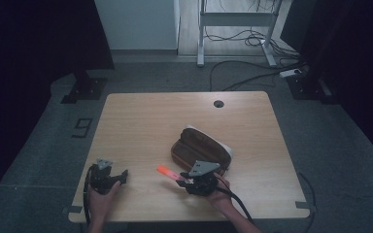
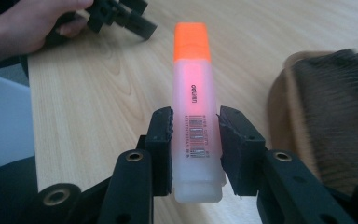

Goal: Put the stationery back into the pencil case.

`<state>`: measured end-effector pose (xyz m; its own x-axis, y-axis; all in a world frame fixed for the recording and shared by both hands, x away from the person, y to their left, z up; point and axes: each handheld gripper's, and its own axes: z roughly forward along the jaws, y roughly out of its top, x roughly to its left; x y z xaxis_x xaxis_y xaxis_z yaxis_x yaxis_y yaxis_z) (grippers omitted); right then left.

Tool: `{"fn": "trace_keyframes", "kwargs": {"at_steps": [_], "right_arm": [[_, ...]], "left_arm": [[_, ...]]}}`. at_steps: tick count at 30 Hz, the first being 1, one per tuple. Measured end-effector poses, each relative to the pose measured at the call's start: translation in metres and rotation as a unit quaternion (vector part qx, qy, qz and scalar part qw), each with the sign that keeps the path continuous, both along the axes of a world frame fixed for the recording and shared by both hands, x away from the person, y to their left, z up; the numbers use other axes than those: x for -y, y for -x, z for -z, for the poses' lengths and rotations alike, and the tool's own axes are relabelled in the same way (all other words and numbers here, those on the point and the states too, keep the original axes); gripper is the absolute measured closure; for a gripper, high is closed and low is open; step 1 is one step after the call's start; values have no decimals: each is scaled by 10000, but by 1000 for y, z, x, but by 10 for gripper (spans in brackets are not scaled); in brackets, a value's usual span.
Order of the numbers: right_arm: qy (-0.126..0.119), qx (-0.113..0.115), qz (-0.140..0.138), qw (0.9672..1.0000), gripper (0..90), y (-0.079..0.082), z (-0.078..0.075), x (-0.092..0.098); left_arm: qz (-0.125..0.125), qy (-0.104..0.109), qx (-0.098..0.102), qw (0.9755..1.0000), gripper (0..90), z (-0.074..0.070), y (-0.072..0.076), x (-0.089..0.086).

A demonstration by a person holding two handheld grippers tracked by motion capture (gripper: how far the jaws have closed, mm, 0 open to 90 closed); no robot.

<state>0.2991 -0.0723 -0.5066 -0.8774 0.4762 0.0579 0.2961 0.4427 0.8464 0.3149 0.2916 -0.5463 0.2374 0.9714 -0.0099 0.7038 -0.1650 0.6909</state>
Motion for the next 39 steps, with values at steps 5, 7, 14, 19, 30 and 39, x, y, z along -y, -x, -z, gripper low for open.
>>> {"fn": "trace_keyframes", "kwargs": {"at_steps": [5,7,14,19,30,39], "right_arm": [[-95,100,113,9998,650,-3,-10,11],[-129,134,157,9997,650,-5,-14,16],[-240,195,294,9991,650,-11,-22,31],[-255,201,366,9988,651,-14,-24,37],[-252,283,628,9973,650,-22,-27,53],[-328,289,800,9958,650,-28,-29,67]], "left_arm": [[-4,-3,2,10000,161,0,0,0],[-1,1,0,10000,161,0,0,0],[3,-7,1,10000,162,0,0,0],[17,-8,8,10000,162,0,0,0],[16,-8,6,10000,161,0,0,0],[19,-10,6,10000,162,0,0,0]]}}
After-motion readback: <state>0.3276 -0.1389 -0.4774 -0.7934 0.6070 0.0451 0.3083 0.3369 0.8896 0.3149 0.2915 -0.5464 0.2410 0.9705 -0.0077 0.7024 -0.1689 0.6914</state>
